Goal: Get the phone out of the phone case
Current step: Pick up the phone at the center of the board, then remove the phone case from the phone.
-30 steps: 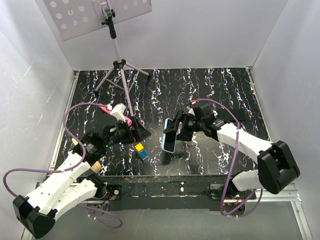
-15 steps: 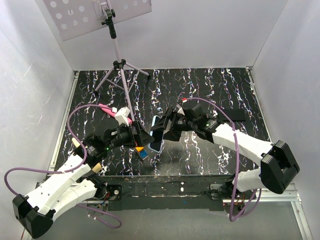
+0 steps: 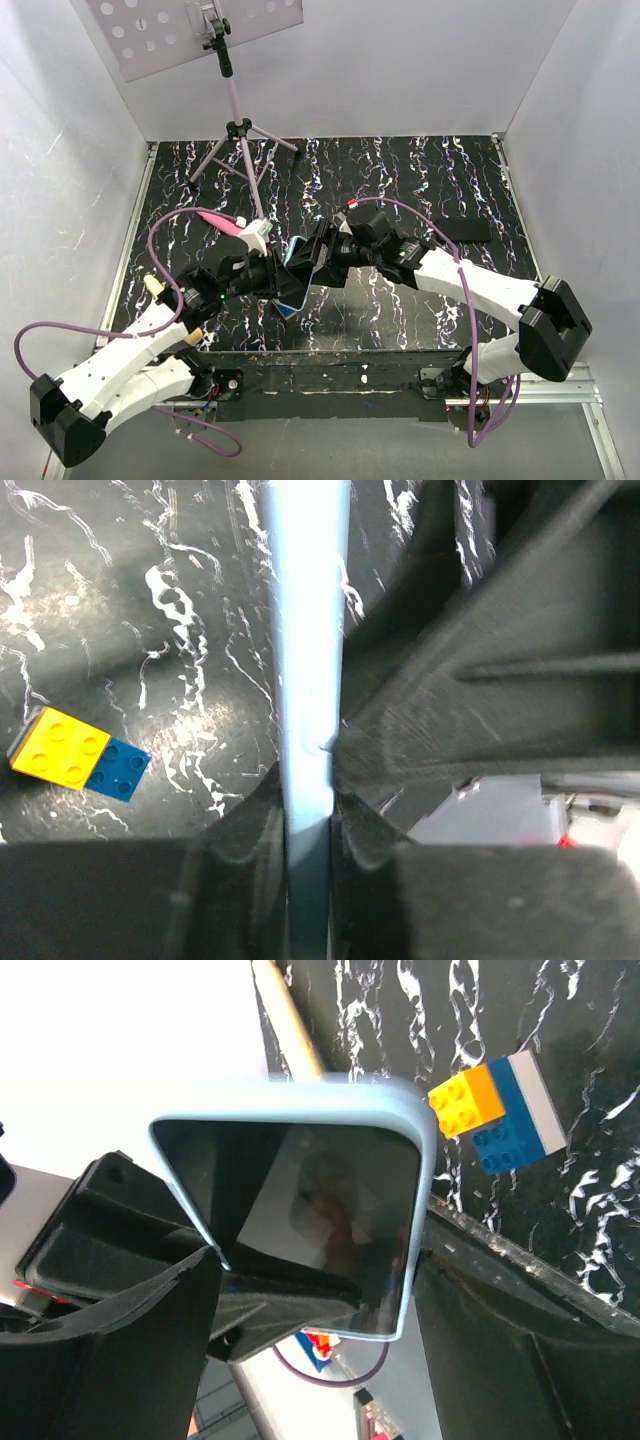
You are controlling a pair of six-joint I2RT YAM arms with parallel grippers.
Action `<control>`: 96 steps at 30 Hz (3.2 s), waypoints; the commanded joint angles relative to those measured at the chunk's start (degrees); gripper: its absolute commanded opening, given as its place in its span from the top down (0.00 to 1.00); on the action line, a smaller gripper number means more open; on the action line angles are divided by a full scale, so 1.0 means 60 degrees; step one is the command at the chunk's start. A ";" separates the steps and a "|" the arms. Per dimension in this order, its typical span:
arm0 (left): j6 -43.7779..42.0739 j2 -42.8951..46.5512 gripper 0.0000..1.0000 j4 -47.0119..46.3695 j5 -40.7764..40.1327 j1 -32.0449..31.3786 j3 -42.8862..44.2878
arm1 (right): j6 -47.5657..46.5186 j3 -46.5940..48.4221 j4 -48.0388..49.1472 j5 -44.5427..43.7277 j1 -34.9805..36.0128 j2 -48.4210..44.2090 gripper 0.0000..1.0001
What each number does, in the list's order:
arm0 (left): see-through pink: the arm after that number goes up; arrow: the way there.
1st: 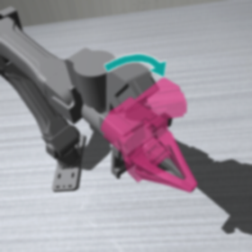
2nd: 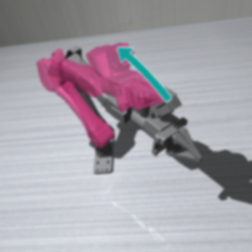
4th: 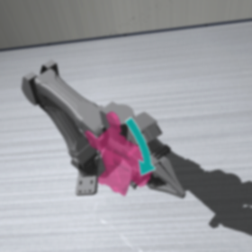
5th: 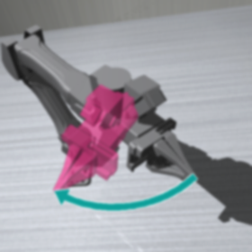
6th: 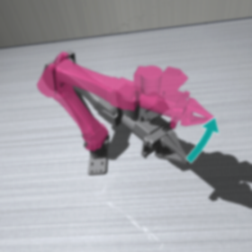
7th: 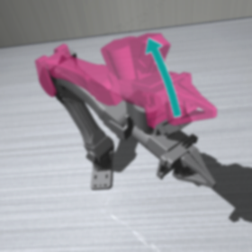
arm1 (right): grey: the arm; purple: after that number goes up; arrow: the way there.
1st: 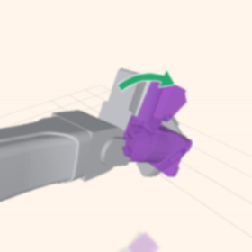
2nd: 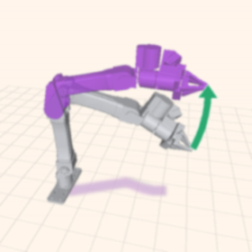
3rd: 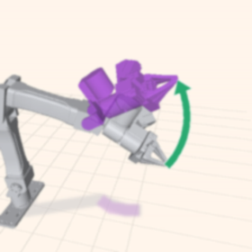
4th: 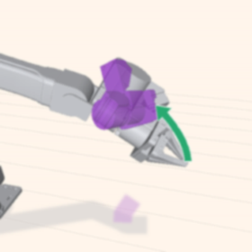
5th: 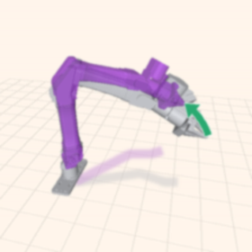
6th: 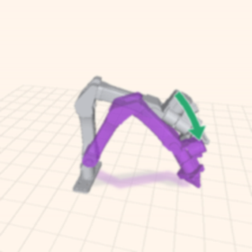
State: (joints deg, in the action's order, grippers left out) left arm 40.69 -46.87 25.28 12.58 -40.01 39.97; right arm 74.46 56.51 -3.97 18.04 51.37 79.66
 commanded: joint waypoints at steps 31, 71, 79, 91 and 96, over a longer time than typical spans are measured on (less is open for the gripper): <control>0.0937 -0.0171 1.00 -0.5279 0.4539 0.0018 0.0195 | -0.5088 -0.0907 0.2254 0.4888 -0.2454 -0.3431 0.40; 0.1688 -0.0786 0.62 -0.5098 0.4527 0.0018 0.0501 | -0.0895 -0.1977 0.7417 0.4933 -0.3068 -0.2391 0.99; 0.0689 0.0487 0.14 -0.1752 0.2737 0.0237 0.0811 | -0.0809 -0.2065 0.6402 0.5590 -0.4240 -0.2964 0.99; 0.1378 0.0094 0.50 -0.3963 0.4421 0.0311 0.0560 | -0.0412 -0.1860 0.6975 0.6588 -0.4505 -0.3081 0.99; 0.1729 -0.0536 0.67 -0.4973 0.5197 0.0311 0.0605 | -0.0368 -0.1875 0.6989 0.6529 -0.4505 -0.3096 0.99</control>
State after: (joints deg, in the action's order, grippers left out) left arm 49.54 -47.99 1.43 38.74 -38.44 42.81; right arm 70.54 43.97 33.12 56.58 24.49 63.00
